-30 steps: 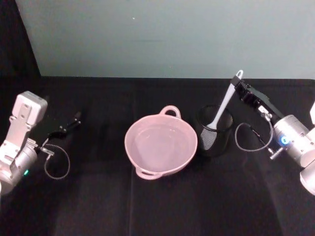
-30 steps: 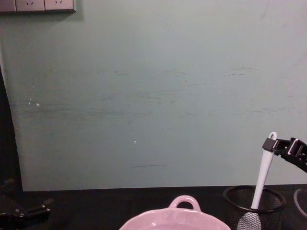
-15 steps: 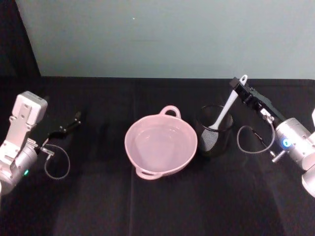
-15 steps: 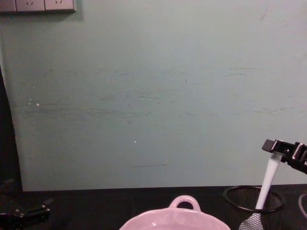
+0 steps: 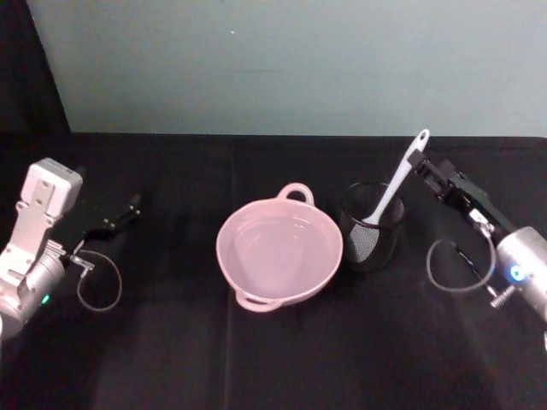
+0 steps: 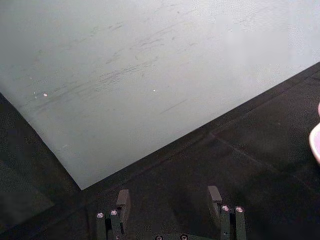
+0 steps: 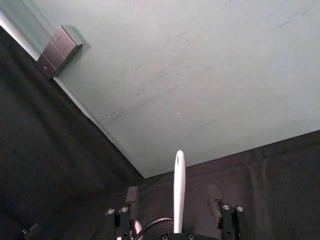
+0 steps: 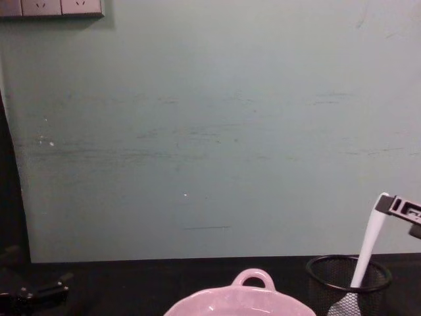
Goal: Use the one hand to pick up the spoon and stir the clear water in the bowl.
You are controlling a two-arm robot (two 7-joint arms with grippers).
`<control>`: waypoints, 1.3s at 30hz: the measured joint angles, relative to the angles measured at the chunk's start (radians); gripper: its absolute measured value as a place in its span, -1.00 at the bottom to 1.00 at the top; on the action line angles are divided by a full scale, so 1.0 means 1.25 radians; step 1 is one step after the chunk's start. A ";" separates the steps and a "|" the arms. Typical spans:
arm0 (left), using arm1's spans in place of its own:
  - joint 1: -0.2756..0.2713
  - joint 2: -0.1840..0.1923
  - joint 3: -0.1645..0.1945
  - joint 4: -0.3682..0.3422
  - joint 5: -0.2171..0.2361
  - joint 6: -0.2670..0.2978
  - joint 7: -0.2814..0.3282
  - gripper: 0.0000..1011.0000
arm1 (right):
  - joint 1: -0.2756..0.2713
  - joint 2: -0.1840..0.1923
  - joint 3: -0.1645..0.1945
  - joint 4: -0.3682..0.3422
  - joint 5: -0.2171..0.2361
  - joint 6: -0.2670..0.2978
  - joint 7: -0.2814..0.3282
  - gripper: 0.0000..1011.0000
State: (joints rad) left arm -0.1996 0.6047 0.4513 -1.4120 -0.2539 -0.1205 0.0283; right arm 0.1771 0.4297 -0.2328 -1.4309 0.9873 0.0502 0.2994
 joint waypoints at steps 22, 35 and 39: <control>0.000 0.000 0.000 0.000 0.000 0.000 0.000 1.00 | -0.108 0.185 0.008 -0.199 -0.171 0.180 -0.246 0.98; 0.000 0.000 0.000 0.000 0.000 0.000 0.000 1.00 | 0.053 0.080 -0.087 0.072 -0.399 -0.144 -0.173 0.98; 0.000 0.000 0.000 0.000 0.000 0.000 0.000 1.00 | 0.086 0.051 -0.106 0.143 -0.432 -0.172 -0.160 0.98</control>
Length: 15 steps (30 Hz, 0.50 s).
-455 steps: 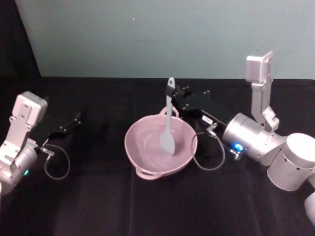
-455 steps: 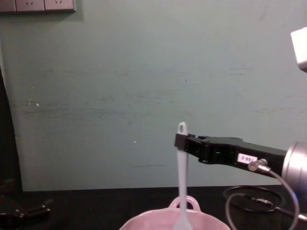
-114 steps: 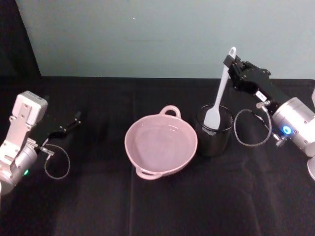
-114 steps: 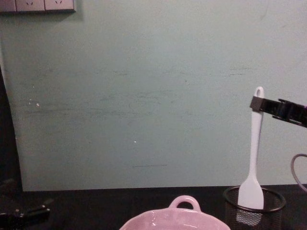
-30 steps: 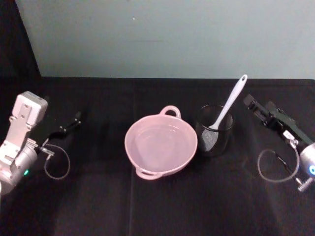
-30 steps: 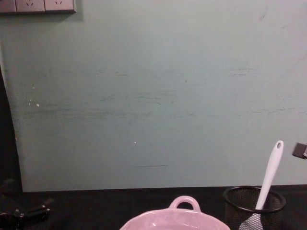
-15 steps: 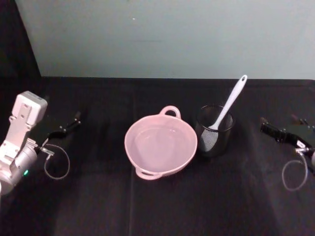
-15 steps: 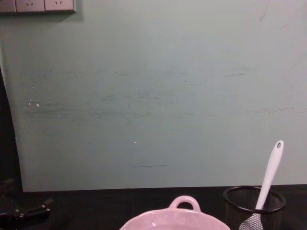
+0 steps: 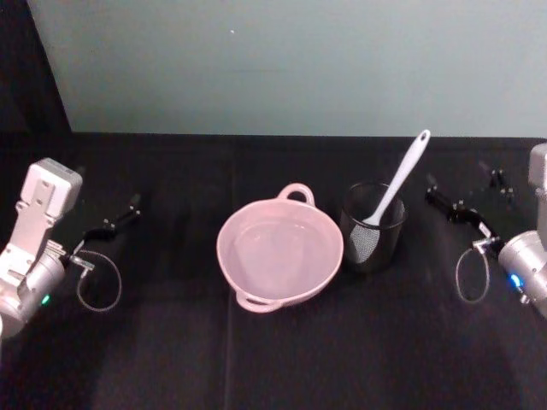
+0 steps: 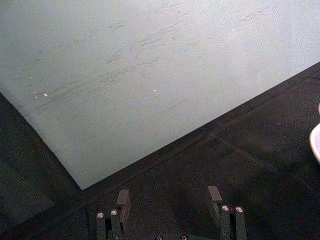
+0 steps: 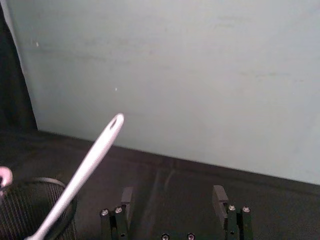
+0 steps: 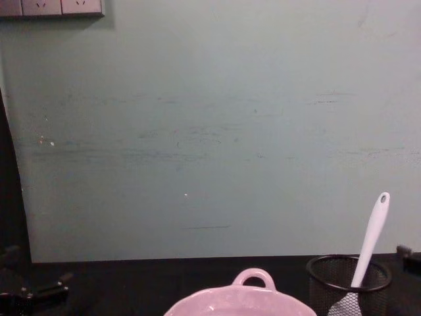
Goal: Use the one hand to pick up the spoon and stir the clear water in the bowl.
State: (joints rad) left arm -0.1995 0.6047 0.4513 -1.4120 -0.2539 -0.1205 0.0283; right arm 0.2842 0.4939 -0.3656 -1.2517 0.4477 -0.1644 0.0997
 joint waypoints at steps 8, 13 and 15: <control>0.000 0.000 0.000 0.000 0.000 0.000 0.000 1.00 | 0.020 -0.024 -0.014 0.050 -0.049 -0.001 -0.005 0.98; 0.000 0.000 0.000 0.000 0.000 0.000 0.000 1.00 | 0.019 -0.025 -0.014 0.045 -0.065 0.000 -0.022 0.98; 0.000 0.000 0.000 0.000 0.000 0.000 0.000 1.00 | 0.019 -0.025 -0.014 0.045 -0.063 0.000 -0.022 0.98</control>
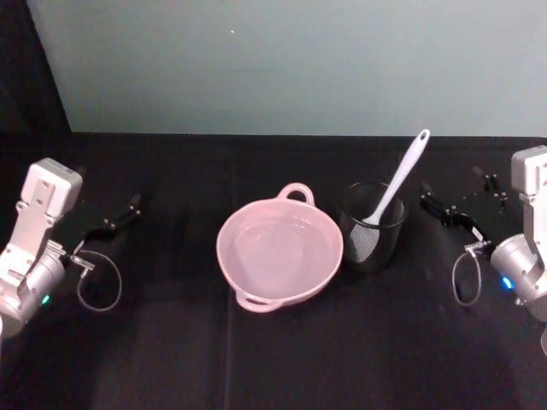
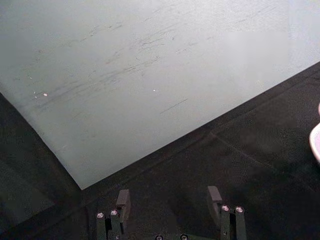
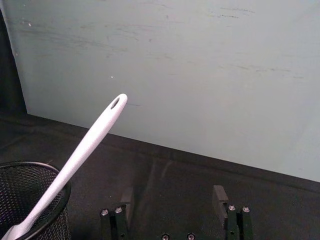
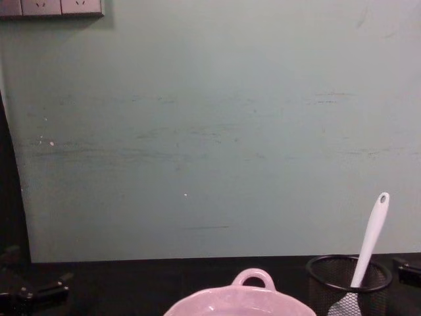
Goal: Use the one hand to pick up the spoon and stir the clear water in the bowl.
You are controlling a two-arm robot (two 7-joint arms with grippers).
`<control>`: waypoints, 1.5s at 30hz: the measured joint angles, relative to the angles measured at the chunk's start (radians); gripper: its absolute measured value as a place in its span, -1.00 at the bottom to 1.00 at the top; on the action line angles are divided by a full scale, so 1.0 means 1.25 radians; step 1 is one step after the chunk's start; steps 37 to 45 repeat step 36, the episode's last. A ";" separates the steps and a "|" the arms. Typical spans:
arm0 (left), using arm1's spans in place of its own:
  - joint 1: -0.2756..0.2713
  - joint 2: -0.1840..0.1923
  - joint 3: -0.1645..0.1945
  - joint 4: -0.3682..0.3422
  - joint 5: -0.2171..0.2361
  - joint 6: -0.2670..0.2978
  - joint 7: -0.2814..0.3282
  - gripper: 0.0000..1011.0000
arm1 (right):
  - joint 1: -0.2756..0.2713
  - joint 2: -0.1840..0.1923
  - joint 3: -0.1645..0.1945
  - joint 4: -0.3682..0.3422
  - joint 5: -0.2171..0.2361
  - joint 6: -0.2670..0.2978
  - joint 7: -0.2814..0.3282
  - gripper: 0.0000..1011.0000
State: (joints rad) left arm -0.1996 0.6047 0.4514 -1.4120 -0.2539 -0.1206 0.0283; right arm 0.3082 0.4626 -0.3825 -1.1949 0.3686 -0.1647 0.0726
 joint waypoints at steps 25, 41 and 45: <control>0.000 0.000 0.000 0.000 0.000 0.000 0.000 1.00 | 0.000 0.001 0.001 0.002 0.011 -0.001 0.010 0.98; 0.000 0.000 0.000 0.000 0.000 0.000 0.000 1.00 | 0.000 0.001 0.001 0.002 0.012 -0.002 0.010 0.98; 0.000 0.000 0.000 0.000 0.000 0.000 0.000 1.00 | 0.000 0.001 0.001 0.002 0.012 -0.002 0.010 0.98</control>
